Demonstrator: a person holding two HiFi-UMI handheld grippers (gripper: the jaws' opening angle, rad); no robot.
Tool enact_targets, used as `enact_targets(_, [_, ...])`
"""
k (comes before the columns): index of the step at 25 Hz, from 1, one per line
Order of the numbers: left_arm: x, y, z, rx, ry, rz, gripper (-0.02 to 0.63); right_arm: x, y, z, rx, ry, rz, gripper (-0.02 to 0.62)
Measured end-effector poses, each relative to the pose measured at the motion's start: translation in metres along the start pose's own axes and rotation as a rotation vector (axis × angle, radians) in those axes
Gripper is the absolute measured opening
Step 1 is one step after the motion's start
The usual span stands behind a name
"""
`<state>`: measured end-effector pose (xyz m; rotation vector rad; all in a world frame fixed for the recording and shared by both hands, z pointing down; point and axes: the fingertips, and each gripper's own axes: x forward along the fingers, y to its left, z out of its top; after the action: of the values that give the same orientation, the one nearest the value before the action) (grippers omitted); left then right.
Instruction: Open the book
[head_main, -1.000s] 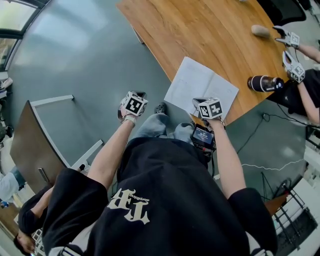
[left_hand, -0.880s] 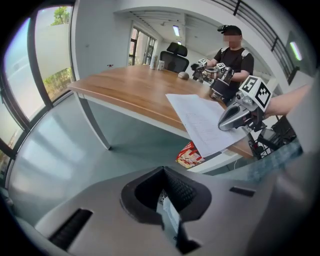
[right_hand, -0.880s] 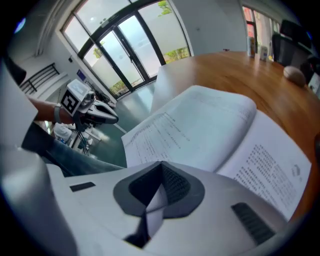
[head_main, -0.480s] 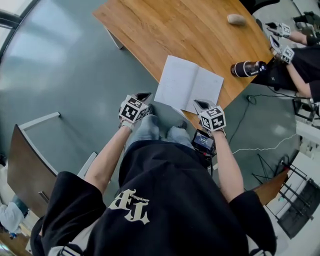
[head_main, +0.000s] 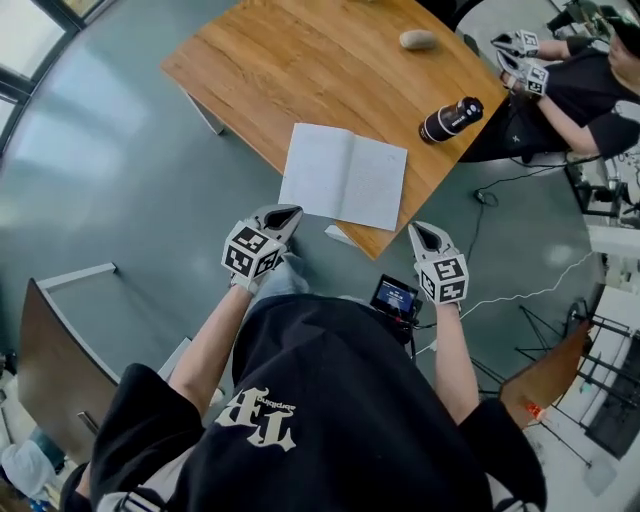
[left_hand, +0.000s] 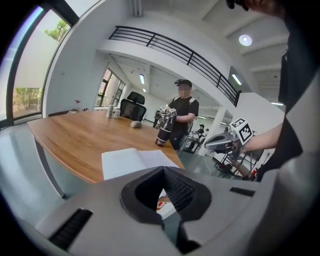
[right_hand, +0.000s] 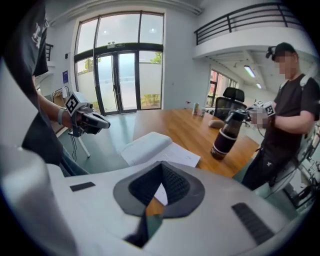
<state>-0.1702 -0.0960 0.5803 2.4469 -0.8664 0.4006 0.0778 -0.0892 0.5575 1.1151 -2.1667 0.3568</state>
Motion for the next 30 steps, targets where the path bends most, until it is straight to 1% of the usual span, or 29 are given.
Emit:
enact_targets(5, [-0.012,-0.060,0.022,0.045,-0.069,0.001,0.006,-0.074,-0.018,-0.055,0.044,-0.047,-0.094,-0.012])
enact_targets(10, [-0.014,-0.114,0.034,0.107,-0.101,0.013,0.006,-0.148,-0.044,-0.113,0.112,-0.093,-0.187,-0.012])
enact_targets(14, [-0.019,-0.158,0.040,0.117,-0.147,0.012,0.006,-0.199,-0.055,-0.140,0.133,-0.139,-0.239,-0.012])
enact_targets(16, [-0.021,-0.180,0.039,0.111,-0.170,0.000,0.006,-0.220,-0.056,-0.144,0.137,-0.177,-0.245,-0.012])
enact_targets(20, [-0.030,-0.220,0.033,0.135,-0.169,0.002,0.006,-0.253,-0.047,-0.138,0.165,-0.278,-0.230,-0.012])
enact_targets(23, [-0.037,-0.249,0.023,0.131,-0.178,-0.003,0.006,-0.277,-0.038,-0.133,0.163,-0.334,-0.215,-0.012])
enact_targets(27, [-0.055,-0.273,0.010,0.124,-0.175,0.019,0.006,-0.292,-0.020,-0.124,0.128,-0.378,-0.180,-0.012])
enact_targets(30, [-0.068,-0.289,0.004,0.131,-0.184,0.030,0.006,-0.295,-0.009,-0.130,0.126,-0.385,-0.154,-0.012])
